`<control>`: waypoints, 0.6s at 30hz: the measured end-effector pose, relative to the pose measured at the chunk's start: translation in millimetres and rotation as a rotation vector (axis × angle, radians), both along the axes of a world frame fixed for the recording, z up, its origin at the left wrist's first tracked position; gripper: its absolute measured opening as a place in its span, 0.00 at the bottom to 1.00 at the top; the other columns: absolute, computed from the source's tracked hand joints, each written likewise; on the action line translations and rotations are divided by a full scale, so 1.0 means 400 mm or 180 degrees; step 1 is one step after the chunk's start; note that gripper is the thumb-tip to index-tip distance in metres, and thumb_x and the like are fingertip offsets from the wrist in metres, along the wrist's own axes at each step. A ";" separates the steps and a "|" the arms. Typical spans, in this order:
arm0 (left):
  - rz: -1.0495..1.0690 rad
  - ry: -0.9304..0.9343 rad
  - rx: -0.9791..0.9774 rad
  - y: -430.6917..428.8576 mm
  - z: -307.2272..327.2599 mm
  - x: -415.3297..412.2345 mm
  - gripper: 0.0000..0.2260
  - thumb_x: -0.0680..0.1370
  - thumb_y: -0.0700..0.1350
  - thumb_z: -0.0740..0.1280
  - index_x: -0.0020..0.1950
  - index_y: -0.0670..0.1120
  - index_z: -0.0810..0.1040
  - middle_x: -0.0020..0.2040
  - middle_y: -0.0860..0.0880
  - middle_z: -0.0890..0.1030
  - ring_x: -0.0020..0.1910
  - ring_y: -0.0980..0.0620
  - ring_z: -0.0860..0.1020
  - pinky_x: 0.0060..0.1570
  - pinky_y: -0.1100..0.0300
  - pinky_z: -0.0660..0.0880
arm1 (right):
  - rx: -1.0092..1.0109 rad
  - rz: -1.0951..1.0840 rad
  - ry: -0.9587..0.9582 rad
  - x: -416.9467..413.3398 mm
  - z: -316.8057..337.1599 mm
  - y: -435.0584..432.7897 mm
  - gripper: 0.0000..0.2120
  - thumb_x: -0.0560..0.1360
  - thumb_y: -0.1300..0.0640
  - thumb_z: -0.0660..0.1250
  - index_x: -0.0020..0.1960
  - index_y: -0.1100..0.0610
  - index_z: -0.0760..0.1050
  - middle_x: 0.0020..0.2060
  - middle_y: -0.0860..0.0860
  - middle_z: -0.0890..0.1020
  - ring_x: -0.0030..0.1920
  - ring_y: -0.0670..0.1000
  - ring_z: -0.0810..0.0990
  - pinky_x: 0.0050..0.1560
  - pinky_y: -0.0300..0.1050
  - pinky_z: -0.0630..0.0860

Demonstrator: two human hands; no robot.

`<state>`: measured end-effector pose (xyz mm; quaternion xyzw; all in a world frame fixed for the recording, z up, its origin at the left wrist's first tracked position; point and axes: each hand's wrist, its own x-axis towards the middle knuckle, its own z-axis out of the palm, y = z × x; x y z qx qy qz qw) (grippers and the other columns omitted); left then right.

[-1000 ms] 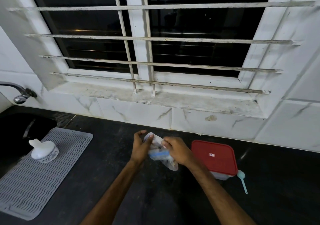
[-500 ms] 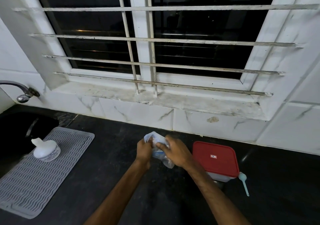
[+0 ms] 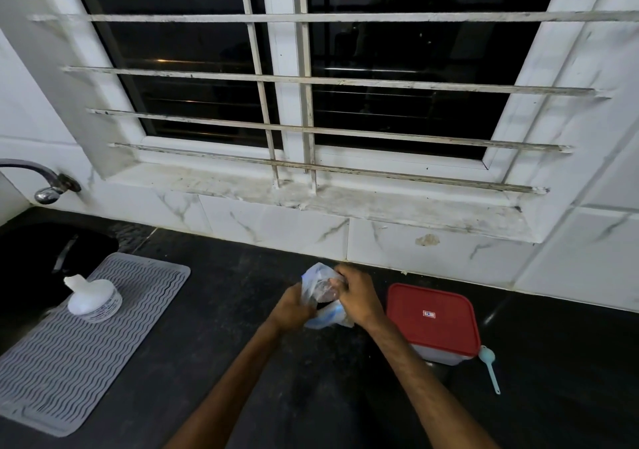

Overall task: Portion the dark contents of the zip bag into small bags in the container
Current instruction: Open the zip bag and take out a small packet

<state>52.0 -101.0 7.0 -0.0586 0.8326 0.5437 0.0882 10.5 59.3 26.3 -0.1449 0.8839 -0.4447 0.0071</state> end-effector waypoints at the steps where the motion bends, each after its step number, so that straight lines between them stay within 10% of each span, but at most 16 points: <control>1: 0.0136 0.0052 0.0012 0.007 0.005 -0.001 0.15 0.70 0.33 0.69 0.56 0.38 0.76 0.49 0.45 0.80 0.52 0.46 0.80 0.45 0.65 0.77 | 0.0138 -0.0020 0.0074 0.004 -0.010 0.001 0.06 0.75 0.63 0.65 0.50 0.59 0.78 0.45 0.53 0.81 0.46 0.50 0.78 0.47 0.44 0.74; 6: 0.0885 0.0384 0.0383 0.033 0.010 0.011 0.19 0.65 0.38 0.61 0.54 0.37 0.78 0.48 0.42 0.83 0.49 0.44 0.82 0.48 0.54 0.81 | 0.1509 0.0508 0.0704 0.028 -0.037 -0.002 0.25 0.72 0.48 0.68 0.66 0.58 0.71 0.55 0.55 0.81 0.54 0.56 0.80 0.54 0.52 0.75; 12: 0.0791 0.0765 -0.0353 0.040 0.029 0.027 0.07 0.77 0.36 0.62 0.48 0.43 0.80 0.42 0.50 0.83 0.41 0.56 0.82 0.42 0.60 0.78 | 0.1293 0.0246 0.0592 0.016 0.018 -0.007 0.13 0.78 0.50 0.63 0.46 0.59 0.80 0.44 0.55 0.83 0.45 0.55 0.81 0.41 0.45 0.67; 18: 0.0445 0.0587 -0.1482 0.000 -0.002 0.016 0.23 0.72 0.68 0.63 0.45 0.49 0.80 0.37 0.53 0.80 0.39 0.54 0.77 0.41 0.53 0.78 | 0.0806 -0.0023 0.0359 -0.028 0.029 -0.007 0.07 0.74 0.59 0.66 0.48 0.62 0.80 0.45 0.58 0.81 0.48 0.57 0.79 0.45 0.45 0.69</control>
